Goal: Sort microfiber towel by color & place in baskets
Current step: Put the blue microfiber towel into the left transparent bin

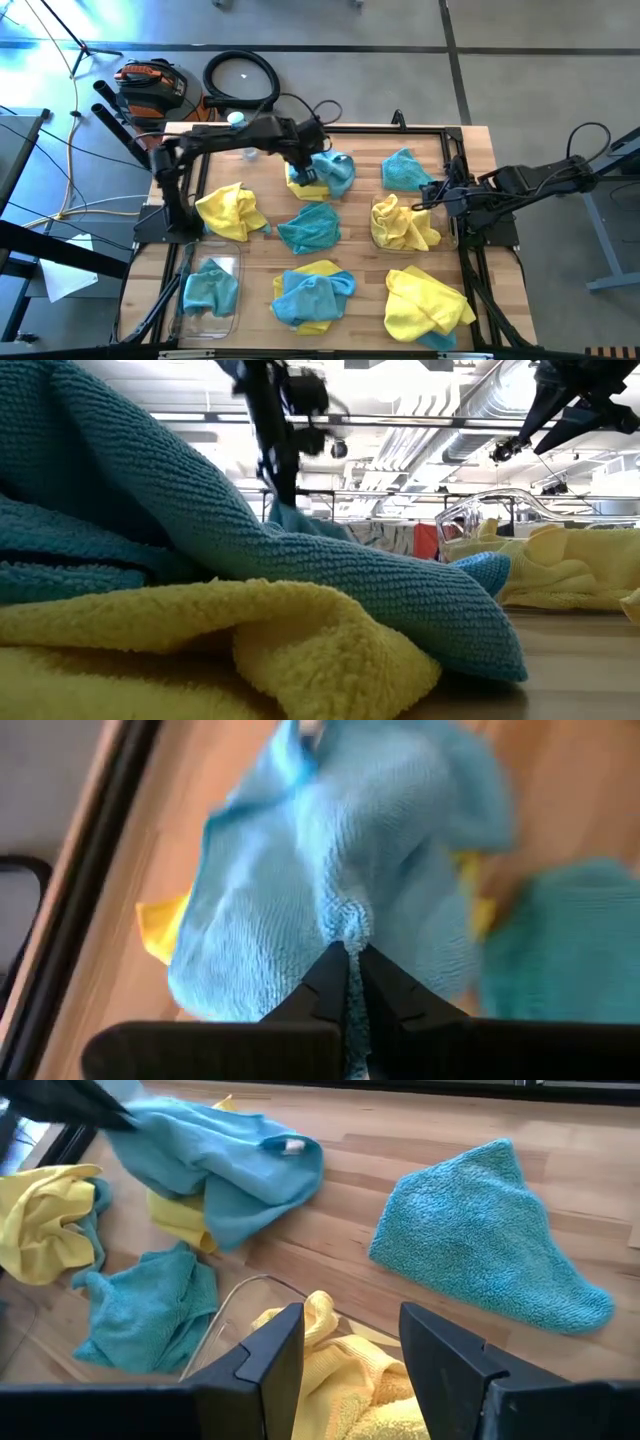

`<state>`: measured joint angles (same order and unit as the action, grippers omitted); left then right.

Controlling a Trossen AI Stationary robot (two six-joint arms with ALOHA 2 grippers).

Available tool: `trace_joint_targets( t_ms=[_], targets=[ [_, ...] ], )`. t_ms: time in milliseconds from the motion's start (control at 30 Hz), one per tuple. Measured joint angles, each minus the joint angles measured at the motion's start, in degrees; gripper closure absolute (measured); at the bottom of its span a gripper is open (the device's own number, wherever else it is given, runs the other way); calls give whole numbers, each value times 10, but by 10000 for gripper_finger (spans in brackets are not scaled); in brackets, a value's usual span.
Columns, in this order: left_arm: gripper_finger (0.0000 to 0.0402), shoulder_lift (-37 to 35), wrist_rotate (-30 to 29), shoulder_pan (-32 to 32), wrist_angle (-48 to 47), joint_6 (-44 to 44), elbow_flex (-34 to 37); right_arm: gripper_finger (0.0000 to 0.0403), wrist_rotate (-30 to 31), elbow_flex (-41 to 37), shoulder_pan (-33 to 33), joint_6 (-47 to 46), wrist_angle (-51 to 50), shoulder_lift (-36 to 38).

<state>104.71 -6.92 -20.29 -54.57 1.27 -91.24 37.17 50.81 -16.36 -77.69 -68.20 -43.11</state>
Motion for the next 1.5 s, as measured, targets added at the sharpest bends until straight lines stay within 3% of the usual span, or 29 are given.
trace_joint_targets(
  t_ms=[267,467,667,1067,1267,1500],
  targets=[
    [401,-178,-69,89,-47,-115,0,243,-3,0,0,20,-2,0],
    [401,-287,-128,211,-62,-218,0,243,-14,0,0,56,-2,0],
    [402,-337,-179,346,-111,-315,0,243,-17,0,0,90,-2,0],
    [401,-379,-150,556,-164,-425,0,243,-31,0,0,111,-1,0],
    [401,-409,-146,624,-211,-517,0,243,-35,0,0,107,-1,0],
    [401,-430,-75,685,-281,-642,0,243,-36,0,0,77,-1,0]
  ],
)
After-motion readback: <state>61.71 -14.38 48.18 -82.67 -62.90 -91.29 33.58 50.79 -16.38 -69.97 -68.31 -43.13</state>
